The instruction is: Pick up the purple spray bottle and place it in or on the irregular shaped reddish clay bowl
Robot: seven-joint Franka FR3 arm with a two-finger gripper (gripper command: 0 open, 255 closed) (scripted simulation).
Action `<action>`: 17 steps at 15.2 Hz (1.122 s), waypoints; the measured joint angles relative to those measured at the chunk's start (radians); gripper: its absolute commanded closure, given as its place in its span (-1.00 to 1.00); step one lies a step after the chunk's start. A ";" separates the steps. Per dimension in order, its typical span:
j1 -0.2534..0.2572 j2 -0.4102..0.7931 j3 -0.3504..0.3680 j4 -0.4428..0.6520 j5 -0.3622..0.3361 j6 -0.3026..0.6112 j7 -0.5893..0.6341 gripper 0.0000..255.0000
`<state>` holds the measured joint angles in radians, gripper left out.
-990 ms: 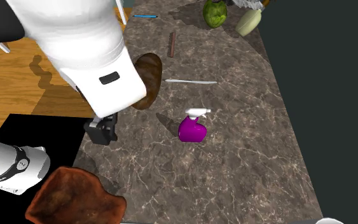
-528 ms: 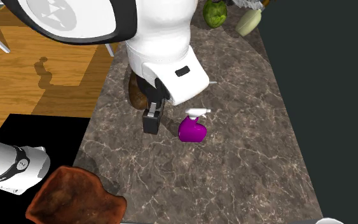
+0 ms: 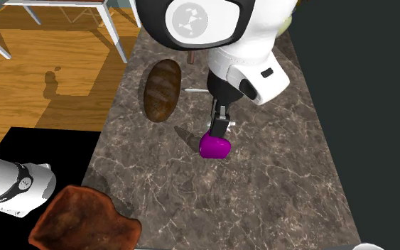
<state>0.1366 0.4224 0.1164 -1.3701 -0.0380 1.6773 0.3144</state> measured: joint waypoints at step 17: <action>0.004 0.032 0.000 -0.057 -0.004 0.091 0.007 1.00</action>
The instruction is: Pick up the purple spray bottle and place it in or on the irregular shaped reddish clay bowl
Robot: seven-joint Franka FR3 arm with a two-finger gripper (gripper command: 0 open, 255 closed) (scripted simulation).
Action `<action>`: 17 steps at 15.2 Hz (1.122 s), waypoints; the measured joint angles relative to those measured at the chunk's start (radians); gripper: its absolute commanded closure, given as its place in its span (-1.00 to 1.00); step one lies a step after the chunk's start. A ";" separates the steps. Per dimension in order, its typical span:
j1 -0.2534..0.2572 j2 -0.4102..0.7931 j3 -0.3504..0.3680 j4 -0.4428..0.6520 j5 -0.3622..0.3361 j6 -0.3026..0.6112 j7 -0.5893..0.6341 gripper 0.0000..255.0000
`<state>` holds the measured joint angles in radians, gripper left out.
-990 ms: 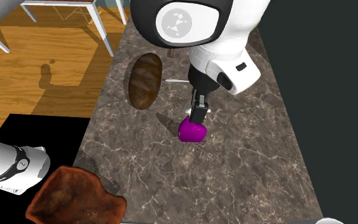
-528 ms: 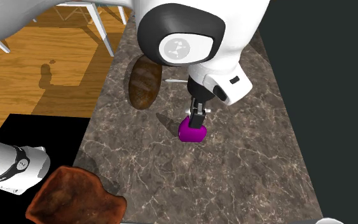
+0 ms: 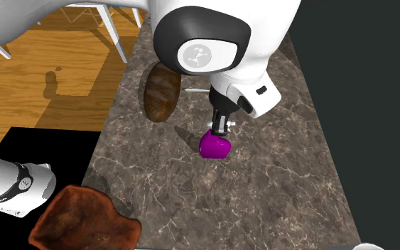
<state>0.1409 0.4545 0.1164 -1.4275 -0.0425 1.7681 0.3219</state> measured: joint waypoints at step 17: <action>0.002 -0.008 0.001 0.095 0.001 -0.103 -0.001 1.00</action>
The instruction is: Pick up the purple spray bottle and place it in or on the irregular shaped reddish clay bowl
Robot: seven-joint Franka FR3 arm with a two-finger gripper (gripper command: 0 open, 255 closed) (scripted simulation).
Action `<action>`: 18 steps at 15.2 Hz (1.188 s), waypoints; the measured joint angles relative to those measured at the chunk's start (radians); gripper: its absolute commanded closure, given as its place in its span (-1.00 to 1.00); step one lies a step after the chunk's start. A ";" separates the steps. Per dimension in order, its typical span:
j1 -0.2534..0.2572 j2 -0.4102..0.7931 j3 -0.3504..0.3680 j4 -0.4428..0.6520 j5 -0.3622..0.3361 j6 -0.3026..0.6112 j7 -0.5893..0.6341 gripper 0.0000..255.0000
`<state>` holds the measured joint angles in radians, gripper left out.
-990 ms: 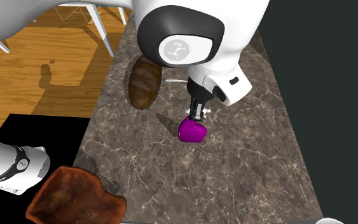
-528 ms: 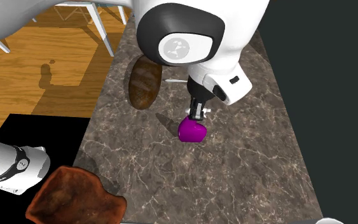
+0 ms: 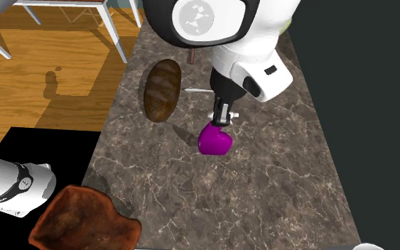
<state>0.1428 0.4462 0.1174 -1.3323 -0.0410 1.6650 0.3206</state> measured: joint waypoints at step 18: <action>0.015 0.071 0.000 0.357 -0.007 -0.285 -0.001 1.00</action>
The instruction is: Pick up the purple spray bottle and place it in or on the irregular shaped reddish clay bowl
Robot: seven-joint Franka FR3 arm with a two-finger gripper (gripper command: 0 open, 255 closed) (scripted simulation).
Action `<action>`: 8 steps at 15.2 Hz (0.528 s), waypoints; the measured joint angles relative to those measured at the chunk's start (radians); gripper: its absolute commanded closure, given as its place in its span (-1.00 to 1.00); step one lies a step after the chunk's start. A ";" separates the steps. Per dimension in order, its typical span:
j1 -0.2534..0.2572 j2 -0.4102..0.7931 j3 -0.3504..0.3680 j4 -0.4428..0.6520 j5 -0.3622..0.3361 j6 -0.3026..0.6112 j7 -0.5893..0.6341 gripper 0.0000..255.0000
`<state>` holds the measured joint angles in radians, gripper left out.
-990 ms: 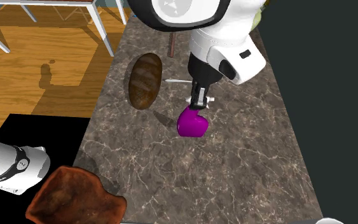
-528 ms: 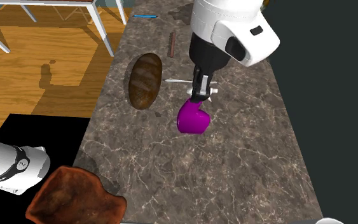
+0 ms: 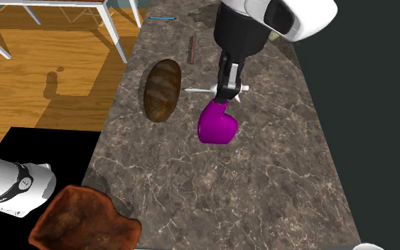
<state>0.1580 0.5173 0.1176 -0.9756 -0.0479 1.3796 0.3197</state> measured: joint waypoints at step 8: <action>-0.004 0.000 -0.001 0.101 -0.001 -0.102 -0.009 1.00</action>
<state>0.1541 0.5176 0.1168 -0.8743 -0.0487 1.2771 0.3102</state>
